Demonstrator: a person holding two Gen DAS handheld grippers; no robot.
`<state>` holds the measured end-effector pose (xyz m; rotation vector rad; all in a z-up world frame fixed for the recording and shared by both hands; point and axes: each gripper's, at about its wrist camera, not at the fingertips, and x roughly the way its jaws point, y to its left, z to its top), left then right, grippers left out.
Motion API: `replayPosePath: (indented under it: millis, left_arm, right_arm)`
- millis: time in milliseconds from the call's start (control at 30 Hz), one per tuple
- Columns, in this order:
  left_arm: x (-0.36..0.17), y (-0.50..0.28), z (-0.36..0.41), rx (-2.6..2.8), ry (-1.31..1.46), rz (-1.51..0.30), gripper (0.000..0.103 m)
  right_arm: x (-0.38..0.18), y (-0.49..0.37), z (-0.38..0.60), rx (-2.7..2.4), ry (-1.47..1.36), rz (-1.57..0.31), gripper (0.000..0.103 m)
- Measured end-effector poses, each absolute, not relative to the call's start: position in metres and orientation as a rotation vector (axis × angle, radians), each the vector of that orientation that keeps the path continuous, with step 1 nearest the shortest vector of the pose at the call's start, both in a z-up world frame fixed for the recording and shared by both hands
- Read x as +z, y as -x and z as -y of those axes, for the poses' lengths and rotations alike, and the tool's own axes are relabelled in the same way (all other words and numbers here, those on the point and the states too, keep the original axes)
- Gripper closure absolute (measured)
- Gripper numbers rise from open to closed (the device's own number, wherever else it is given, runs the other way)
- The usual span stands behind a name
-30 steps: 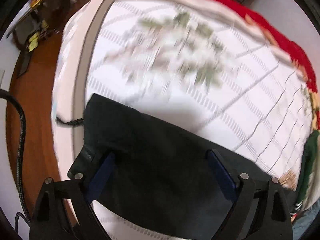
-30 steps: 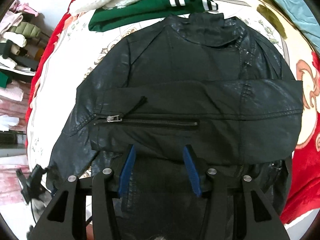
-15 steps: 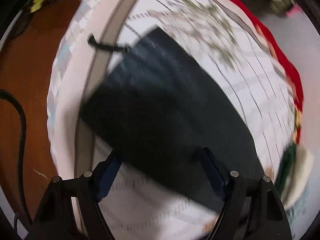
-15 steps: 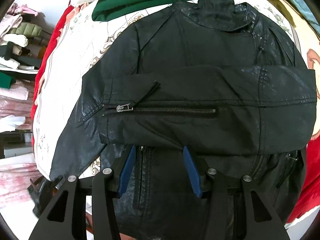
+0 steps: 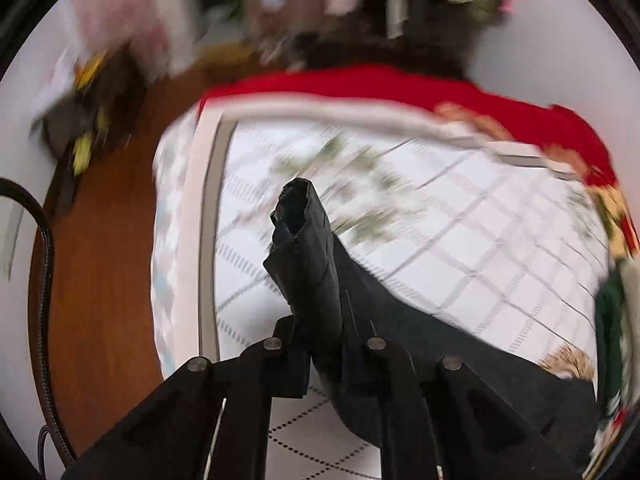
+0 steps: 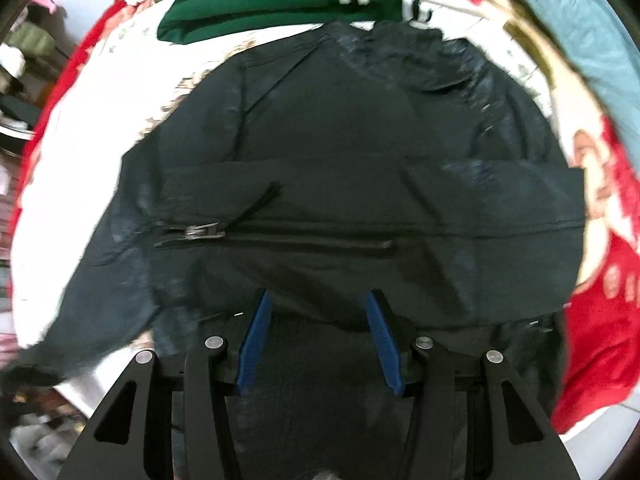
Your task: Fold large clothes
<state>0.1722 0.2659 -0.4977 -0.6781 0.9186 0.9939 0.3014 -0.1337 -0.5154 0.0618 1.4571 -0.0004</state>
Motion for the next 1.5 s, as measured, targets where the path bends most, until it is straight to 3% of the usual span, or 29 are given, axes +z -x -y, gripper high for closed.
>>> replayPosePath:
  millis: [133, 200, 467, 867, 1067, 1167, 1200, 1233, 1267, 1300, 1500]
  left_arm:
    - [-0.456, -0.179, -0.236, 0.887, 0.505, -0.886, 0.096]
    - [-0.441, -0.189, -0.220, 0.829, 0.424, -0.873, 0.097]
    - [-0.408, -0.244, -0.107, 0.519, 0.148, -0.849, 0.097]
    - [-0.451, -0.309, 0.172, -0.141, 0.084, -1.008, 0.098]
    - [-0.498, -0.315, 0.263, -0.302, -0.009, -1.150, 0.095]
    - [-0.514, -0.315, 0.267, -0.286, -0.034, -1.207, 0.086]
    - [-0.516, -0.313, 0.264, -0.290, -0.024, -1.223, 0.065]
    - [-0.516, -0.311, 0.256, -0.295, 0.003, -1.236, 0.024]
    - [-0.517, -0.310, 0.251, -0.289, 0.019, -1.235, 0.007]
    - [-0.515, -0.308, 0.243, -0.276, 0.031, -1.227, 0.001]
    - [-0.492, -0.293, 0.163, -0.159, 0.124, -1.231, 0.001]
  right_arm:
    - [-0.515, -0.304, 0.135, -0.062, 0.068, -1.411, 0.047]
    - [-0.517, -0.304, 0.138, -0.069, 0.103, -1.400, 0.035]
    - [-0.524, -0.305, 0.186, -0.109, 0.073, -1.384, 0.035]
    - [-0.523, -0.260, 0.365, -0.356, -0.166, -1.401, 0.035]
    - [-0.531, -0.226, 0.441, -0.460, -0.241, -1.424, 0.035]
    - [-0.532, -0.214, 0.461, -0.466, -0.278, -1.426, 0.035]
    - [-0.532, -0.213, 0.466, -0.466, -0.290, -1.424, 0.035]
    - [-0.531, -0.212, 0.470, -0.454, -0.317, -1.417, 0.035]
    - [-0.530, -0.210, 0.473, -0.440, -0.343, -1.412, 0.035]
    - [-0.531, -0.210, 0.478, -0.427, -0.376, -1.412, 0.035]
    - [-0.516, -0.223, 0.478, -0.310, -0.567, -1.337, 0.035]
